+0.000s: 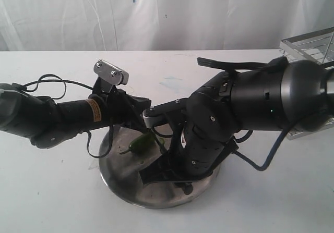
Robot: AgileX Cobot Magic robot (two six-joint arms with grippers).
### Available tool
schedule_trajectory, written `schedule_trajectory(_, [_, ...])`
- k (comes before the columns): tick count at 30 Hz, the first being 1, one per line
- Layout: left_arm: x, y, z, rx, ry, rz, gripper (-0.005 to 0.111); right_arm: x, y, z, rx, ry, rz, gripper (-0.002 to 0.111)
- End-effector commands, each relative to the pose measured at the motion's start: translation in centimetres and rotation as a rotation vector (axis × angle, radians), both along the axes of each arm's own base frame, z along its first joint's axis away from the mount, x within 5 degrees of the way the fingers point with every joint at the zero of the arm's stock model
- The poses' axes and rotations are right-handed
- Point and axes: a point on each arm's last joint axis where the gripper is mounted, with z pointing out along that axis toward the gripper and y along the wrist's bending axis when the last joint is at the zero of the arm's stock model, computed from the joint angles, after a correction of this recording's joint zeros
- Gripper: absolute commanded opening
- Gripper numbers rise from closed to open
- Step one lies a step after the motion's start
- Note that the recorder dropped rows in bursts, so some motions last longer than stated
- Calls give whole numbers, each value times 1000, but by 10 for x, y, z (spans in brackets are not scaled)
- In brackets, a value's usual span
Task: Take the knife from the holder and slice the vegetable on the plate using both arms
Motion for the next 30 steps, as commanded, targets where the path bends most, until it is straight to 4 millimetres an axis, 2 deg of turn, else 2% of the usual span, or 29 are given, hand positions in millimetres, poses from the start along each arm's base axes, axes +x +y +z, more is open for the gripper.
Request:
schedule_trajectory(1, [1, 0, -13, -28, 42, 28, 0, 1, 0, 0, 4, -11, 11, 0])
schedule_trajectory(11, [-4, 9, -58, 178, 216, 51, 0, 1, 1, 0, 10, -18, 11, 0])
schedule_trajectory(16, [-4, 10, -60, 191, 229, 55, 0, 2, 2, -4, 8, -15, 11, 0])
schedule_trajectory(30, [-5, 11, -62, 209, 243, 58, 0, 5, 4, -42, -81, 63, 20, 0])
